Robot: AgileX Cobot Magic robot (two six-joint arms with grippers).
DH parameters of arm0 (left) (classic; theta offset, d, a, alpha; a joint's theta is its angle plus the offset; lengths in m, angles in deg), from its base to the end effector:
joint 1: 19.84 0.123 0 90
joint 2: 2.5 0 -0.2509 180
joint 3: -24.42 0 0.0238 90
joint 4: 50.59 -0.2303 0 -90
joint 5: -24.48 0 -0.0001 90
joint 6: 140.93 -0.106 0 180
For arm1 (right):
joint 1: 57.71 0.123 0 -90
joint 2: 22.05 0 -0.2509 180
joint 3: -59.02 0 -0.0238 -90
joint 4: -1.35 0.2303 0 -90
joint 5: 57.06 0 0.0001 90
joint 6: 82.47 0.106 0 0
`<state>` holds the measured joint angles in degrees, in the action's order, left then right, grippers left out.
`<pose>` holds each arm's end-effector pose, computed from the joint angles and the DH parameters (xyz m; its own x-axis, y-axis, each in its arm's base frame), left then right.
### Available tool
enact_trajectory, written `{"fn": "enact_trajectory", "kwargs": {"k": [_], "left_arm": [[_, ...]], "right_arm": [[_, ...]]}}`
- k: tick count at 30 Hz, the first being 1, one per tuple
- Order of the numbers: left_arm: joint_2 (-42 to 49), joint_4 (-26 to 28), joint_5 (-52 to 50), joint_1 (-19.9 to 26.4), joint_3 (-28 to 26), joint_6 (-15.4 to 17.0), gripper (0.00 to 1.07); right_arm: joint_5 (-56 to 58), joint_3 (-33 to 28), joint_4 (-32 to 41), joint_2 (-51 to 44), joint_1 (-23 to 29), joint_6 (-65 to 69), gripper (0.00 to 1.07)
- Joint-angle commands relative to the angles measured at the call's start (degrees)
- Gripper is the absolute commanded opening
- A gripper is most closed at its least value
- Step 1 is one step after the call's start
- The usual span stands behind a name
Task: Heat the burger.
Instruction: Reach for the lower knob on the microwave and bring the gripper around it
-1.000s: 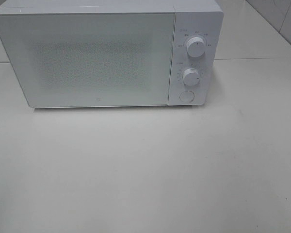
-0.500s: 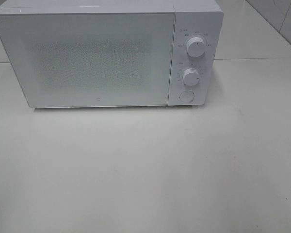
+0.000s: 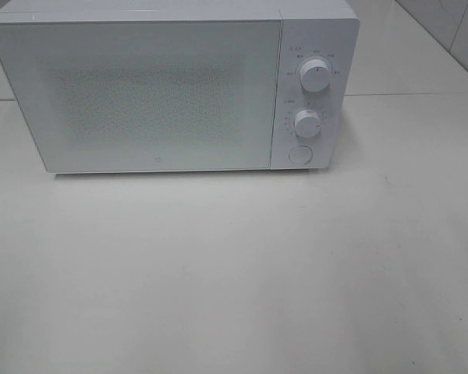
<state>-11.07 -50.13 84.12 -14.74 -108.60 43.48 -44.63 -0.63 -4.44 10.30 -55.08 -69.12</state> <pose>0.0242 0.0014 0.2651 -0.4158 -0.1184 -0.9017 -0.1167 0.9902 -0.0762 0.1216 0.0033 0.2466 -0.2490 0.1226 -0.9607 0.0086 0.9922 0.1244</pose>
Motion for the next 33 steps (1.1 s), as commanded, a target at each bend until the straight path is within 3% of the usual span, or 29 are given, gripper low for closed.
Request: {"fn": "enact_trajectory", "kwargs": {"k": [1, 18, 23, 33], "left_arm": [[1.2, 0.2, -0.3, 0.2, 0.2, 0.5, 0.82], [1.2, 0.2, -0.3, 0.2, 0.2, 0.5, 0.82], [1.2, 0.2, -0.3, 0.2, 0.2, 0.5, 0.82], [1.2, 0.2, -0.3, 0.2, 0.2, 0.5, 0.82]], "right_arm": [[-4.9, -0.6, -0.1, 3.6, 0.1, 0.2, 0.75], [-26.1, -0.6, 0.3, 22.5, 0.1, 1.7, 0.75], [-39.7, -0.6, 0.3, 30.5, 0.1, 1.5, 0.75], [-52.7, -0.6, 0.5, 42.7, 0.1, 1.3, 0.75]]}}
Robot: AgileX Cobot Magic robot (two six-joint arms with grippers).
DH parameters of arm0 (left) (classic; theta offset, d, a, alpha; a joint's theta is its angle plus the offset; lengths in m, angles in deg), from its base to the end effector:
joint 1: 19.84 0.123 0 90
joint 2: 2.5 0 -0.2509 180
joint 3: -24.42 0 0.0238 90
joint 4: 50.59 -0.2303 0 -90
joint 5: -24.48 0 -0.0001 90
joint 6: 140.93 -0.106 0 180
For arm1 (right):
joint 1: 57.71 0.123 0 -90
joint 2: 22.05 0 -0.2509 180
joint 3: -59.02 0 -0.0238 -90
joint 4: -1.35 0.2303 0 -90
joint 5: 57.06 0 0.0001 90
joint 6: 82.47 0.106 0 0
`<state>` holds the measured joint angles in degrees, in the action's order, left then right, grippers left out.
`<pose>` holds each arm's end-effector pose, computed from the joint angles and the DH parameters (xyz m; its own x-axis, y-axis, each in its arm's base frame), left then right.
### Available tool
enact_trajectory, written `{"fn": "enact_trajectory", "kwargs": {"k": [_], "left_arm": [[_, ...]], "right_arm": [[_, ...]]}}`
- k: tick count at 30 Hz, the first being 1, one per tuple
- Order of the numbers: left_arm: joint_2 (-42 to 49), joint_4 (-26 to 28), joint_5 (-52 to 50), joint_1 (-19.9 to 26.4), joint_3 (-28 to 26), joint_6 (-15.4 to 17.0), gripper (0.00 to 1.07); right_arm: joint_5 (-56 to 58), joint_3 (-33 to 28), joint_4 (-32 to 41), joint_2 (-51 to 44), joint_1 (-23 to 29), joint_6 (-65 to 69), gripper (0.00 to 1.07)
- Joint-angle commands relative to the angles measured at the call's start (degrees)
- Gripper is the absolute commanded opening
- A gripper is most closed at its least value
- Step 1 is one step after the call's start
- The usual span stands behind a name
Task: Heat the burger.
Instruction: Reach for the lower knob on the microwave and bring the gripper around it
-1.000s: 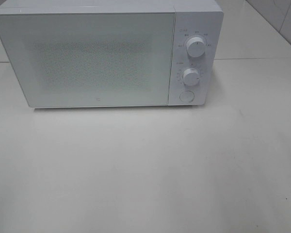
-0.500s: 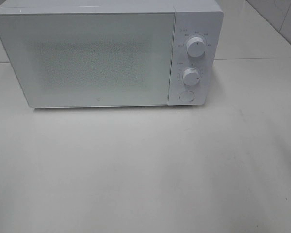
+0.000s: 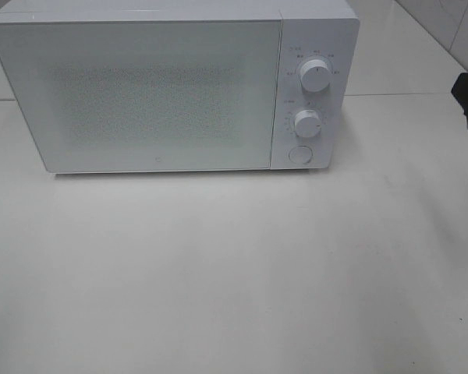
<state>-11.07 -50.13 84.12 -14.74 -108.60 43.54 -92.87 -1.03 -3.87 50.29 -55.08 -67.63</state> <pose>0.0242 0.0014 0.2651 -0.4157 -0.1194 -0.9016 -0.1171 0.9901 -0.0771 0.2147 0.0155 0.2120 -0.1326 0.1778 -0.9751 -0.0755 0.9791 0.1888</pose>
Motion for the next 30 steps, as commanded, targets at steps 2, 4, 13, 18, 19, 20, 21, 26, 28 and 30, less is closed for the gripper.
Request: {"fn": "enact_trajectory", "kwargs": {"k": [2, 4, 13, 18, 19, 20, 21, 26, 28, 30], "left_arm": [[1.2, 0.2, -0.3, 0.2, 0.2, 0.4, 0.82], [1.2, 0.2, -0.3, 0.2, 0.2, 0.4, 0.82], [1.2, 0.2, -0.3, 0.2, 0.2, 0.4, 0.82], [1.2, 0.2, -0.3, 0.2, 0.2, 0.4, 0.82], [1.2, 0.2, -0.3, 0.2, 0.2, 0.4, 0.82], [1.2, 0.2, -0.3, 0.2, 0.2, 0.4, 0.82], [1.2, 0.2, -0.3, 0.2, 0.2, 0.4, 0.82], [1.2, 0.2, -0.3, 0.2, 0.2, 0.4, 0.82], [1.2, 0.2, -0.3, 0.2, 0.2, 0.4, 0.82], [1.2, 0.2, -0.3, 0.2, 0.2, 0.4, 0.82]], "right_arm": [[-7.1, -0.2, -0.1, 5.5, 0.1, -0.2, 0.75], [-10.0, -0.2, 0.6, 9.1, 0.1, -1.7, 0.75], [-18.0, -0.2, 13.3, 17.8, 13.3, -18.7, 0.75], [-23.5, -0.2, 28.1, 23.9, 24.9, -26.4, 0.75], [-23.5, -0.2, 28.1, 23.9, 24.9, -26.4, 0.75], [-25.8, -0.1, 33.3, 25.6, 28.6, -28.6, 0.75], [-26.9, -0.1, 35.4, 26.3, 30.6, -29.5, 0.75], [-32.2, -0.1, 40.7, 29.3, 37.9, -30.0, 0.75], [-33.2, -0.1, 41.1, 30.0, 39.2, -30.0, 0.75], [-35.6, 0.0, 42.5, 31.1, 41.1, -30.0, 0.75]]}}
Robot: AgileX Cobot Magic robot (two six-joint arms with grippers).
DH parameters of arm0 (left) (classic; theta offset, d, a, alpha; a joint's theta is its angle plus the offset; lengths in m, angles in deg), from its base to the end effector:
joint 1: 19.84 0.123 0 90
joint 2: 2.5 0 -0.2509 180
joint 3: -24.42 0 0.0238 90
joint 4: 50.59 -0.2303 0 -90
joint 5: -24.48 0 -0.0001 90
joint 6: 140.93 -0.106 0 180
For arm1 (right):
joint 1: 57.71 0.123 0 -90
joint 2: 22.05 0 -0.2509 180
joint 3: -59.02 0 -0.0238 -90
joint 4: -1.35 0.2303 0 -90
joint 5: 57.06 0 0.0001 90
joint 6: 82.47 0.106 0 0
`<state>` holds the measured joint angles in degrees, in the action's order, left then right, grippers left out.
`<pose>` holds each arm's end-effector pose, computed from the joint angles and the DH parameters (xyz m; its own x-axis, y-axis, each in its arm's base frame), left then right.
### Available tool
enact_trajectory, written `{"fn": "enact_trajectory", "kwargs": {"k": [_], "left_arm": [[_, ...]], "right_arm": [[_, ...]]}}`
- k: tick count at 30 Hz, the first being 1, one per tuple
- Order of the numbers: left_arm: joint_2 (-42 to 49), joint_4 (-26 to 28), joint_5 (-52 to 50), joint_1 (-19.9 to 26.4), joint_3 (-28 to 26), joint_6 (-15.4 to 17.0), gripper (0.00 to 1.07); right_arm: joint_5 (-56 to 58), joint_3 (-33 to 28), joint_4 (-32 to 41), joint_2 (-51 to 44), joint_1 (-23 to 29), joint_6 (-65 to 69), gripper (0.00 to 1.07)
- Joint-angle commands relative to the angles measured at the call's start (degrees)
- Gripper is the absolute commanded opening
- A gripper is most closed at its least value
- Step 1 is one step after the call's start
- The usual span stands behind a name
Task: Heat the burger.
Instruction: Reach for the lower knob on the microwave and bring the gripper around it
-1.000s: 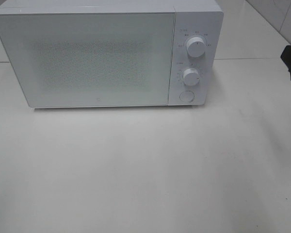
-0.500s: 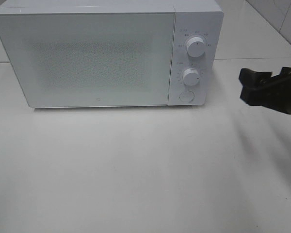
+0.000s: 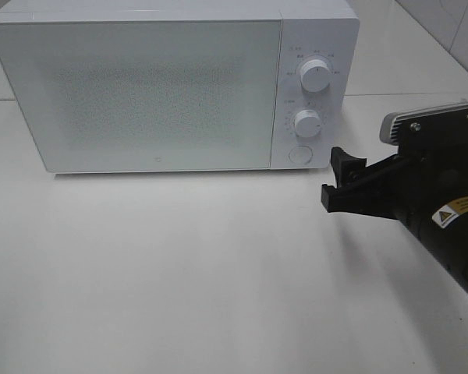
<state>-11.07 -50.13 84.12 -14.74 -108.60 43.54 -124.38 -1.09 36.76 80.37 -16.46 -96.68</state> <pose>0.0242 0.0014 0.2651 -0.4157 -0.1194 -0.9016 -0.1171 0.9901 -0.0771 0.2134 0.1118 0.1403 -0.1295 -0.0916 -0.9873 -0.1585 0.9848 -0.0706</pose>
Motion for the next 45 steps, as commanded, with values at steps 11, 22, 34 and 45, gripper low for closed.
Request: {"fn": "enact_trajectory", "kwargs": {"k": [11, 22, 34, 45], "left_arm": [[1.2, 0.2, -0.3, 0.2, 0.2, 0.4, 0.82], [1.2, 0.2, -0.3, 0.2, 0.2, 0.4, 0.82], [1.2, 0.2, -0.3, 0.2, 0.2, 0.4, 0.82], [1.2, 0.2, -0.3, 0.2, 0.2, 0.4, 0.82]], "right_arm": [[-2.9, 4.8, 10.1, 2.0, 4.4, -1.0, 0.75], [-4.7, 8.6, 9.6, 6.1, 4.0, -1.0, 0.75], [-4.4, 14.4, 8.3, 12.9, 4.0, -1.1, 0.75], [-2.7, 19.6, 7.7, 16.8, 3.3, -3.7, 0.75]]}}
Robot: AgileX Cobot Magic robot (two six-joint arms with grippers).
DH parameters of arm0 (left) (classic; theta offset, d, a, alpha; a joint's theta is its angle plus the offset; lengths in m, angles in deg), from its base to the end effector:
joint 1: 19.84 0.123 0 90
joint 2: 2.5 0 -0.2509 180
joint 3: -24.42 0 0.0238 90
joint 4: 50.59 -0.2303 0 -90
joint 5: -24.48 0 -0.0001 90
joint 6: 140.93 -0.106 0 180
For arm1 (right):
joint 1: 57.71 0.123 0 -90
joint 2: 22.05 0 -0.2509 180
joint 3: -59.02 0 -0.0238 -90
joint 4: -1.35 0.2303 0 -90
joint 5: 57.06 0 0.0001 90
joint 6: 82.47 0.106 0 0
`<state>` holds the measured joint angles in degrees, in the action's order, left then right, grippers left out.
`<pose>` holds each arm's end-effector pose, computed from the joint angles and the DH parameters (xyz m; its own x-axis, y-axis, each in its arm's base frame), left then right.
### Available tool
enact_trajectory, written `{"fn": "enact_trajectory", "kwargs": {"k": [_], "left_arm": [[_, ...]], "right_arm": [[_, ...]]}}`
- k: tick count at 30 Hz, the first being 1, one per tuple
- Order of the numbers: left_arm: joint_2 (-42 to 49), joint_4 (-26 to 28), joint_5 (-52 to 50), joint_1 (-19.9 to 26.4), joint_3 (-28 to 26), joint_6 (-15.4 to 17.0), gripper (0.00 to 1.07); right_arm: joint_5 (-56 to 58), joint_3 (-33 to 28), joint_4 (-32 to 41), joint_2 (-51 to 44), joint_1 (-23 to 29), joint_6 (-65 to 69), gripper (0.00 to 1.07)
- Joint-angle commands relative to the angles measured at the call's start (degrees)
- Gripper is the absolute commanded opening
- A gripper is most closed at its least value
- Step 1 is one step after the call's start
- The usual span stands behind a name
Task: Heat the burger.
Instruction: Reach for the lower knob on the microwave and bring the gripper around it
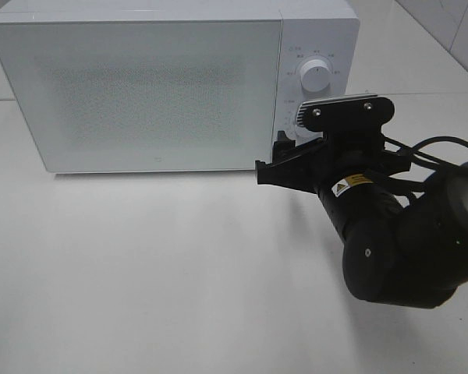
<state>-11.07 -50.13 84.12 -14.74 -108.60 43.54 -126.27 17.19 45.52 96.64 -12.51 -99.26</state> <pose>0.0242 0.0014 0.2651 -0.4157 -0.1194 -0.9016 -0.1171 0.9901 -0.0771 0.2598 0.1637 0.1221 -0.1063 -0.0651 -0.9922 -0.0802 0.9952 -0.0567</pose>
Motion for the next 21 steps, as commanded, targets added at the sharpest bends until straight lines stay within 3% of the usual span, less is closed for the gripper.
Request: {"fn": "enact_trajectory", "kwargs": {"k": [1, 21], "left_arm": [[1.2, 0.2, -0.3, 0.2, 0.2, 0.4, 0.82], [1.2, 0.2, -0.3, 0.2, 0.2, 0.4, 0.82]], "right_arm": [[-0.3, 1.8, -1.9, 0.9, -1.2, -1.1, 0.74], [4.9, 7.7, -6.7, 4.6, -9.3, -0.3, 0.74]]}}
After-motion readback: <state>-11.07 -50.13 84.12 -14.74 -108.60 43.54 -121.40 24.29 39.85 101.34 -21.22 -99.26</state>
